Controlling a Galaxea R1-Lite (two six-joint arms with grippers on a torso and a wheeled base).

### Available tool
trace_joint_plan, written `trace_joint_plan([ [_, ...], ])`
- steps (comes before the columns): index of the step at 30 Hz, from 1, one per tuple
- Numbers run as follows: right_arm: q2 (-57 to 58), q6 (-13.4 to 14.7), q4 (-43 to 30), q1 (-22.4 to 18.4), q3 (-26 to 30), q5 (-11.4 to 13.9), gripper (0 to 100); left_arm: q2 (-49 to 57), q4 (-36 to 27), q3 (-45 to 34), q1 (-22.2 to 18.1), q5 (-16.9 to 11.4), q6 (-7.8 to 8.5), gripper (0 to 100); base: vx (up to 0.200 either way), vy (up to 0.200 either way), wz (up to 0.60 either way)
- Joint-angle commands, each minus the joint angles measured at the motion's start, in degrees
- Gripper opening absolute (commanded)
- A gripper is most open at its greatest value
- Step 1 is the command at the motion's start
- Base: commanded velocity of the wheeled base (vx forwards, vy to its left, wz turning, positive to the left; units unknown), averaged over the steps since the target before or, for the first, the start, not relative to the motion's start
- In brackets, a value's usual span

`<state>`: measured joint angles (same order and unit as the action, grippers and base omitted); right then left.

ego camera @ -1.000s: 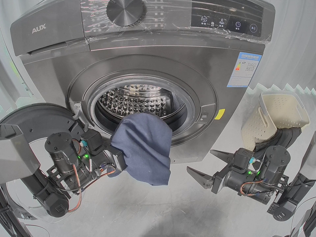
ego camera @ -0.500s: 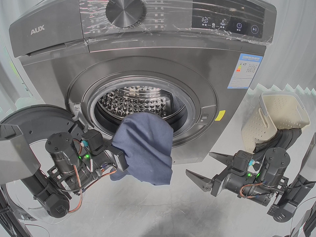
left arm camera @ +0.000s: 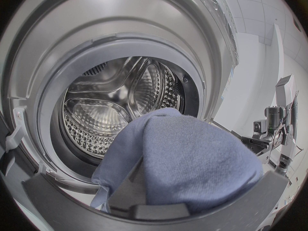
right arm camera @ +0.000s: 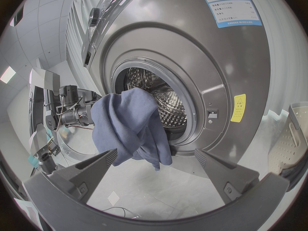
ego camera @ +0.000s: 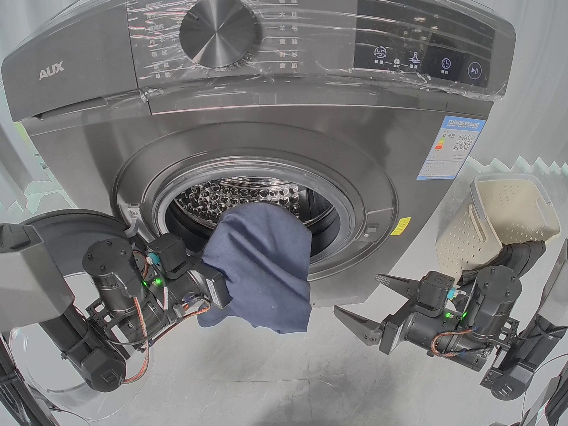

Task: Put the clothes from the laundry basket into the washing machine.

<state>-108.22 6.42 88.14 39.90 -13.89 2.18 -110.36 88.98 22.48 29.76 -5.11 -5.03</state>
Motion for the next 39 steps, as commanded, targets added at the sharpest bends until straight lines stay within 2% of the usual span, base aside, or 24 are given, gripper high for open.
trace_joint_plan([
  [1,-0.1,0.0,0.0,0.1,0.2,0.0,100,0.5,0.3,-0.8,1.1,0.0,-0.59,0,0.0,0.0,0.0],
  [4,0.1,0.1,0.1,0.9,0.2,-0.1,100,2.1,0.2,-0.4,3.8,0.2,-0.33,0,0.0,0.0,0.0],
  [6,0.5,0.2,0.1,2.0,0.1,-0.2,100,2.0,0.0,1.7,3.9,0.8,0.11,0,0.0,0.0,0.0],
  [9,0.8,0.3,0.1,2.2,0.3,-0.2,100,-0.9,-0.1,6.8,4.0,0.8,-0.94,0,0.0,0.0,0.0],
  [11,0.8,0.3,0.1,2.2,0.3,-0.2,100,-0.9,-0.1,6.8,4.0,0.8,-0.94,0,0.0,0.0,0.0],
  [12,0.7,0.2,0.1,2.2,0.2,-0.2,100,-5.6,0.0,10.6,4.0,1.0,-0.85,0,0.0,0.0,0.0],
  [14,0.9,0.2,0.1,2.2,0.3,-0.2,100,-7.5,0.0,11.1,4.0,1.1,-0.94,0,0.0,0.0,0.0],
  [17,1.2,0.1,0.1,2.3,0.3,-0.2,100,-10.0,0.0,12.5,3.9,1.1,-2.17,0,0.0,0.0,0.0],
  [18,1.5,0.1,0.1,2.3,0.3,-0.2,100,-12.1,0.0,14.8,3.5,1.2,-3.14,0,0.0,0.0,0.0],
  [20,1.5,0.1,0.1,2.3,0.3,-0.2,100,-13.0,0.0,15.9,3.2,1.2,-3.4,0,0.0,0.0,0.0],
  [21,1.5,0.1,0.1,2.3,0.3,-0.2,100,-15.3,-0.1,18.9,2.1,1.2,-3.58,0,0.0,0.0,0.0],
  [26,1.5,0.1,0.1,2.3,0.3,-0.2,100,-19.5,-0.1,25.1,-0.4,1.7,-3.14,0,0.0,0.0,0.0],
  [27,1.5,0.1,0.1,2.3,0.3,-0.2,100,-21.8,-0.1,29.6,-1.6,3.8,-3.23,0,0.0,0.0,0.0],
  [28,1.5,0.1,0.1,2.3,0.3,-0.2,100,-22.6,-0.1,31.0,-1.9,4.5,-3.31,0,0.0,0.0,0.0],
  [37,1.2,0.2,0.0,2.6,0.3,-0.2,100,-26.7,-0.7,38.3,-2.2,5.4,-3.49,0,0.0,0.0,0.0],
  [39,1.1,0.2,0.0,2.7,0.3,-0.2,100,-27.5,-1.6,39.9,-2.4,6.5,-3.49,0,0.0,0.0,0.0],
])
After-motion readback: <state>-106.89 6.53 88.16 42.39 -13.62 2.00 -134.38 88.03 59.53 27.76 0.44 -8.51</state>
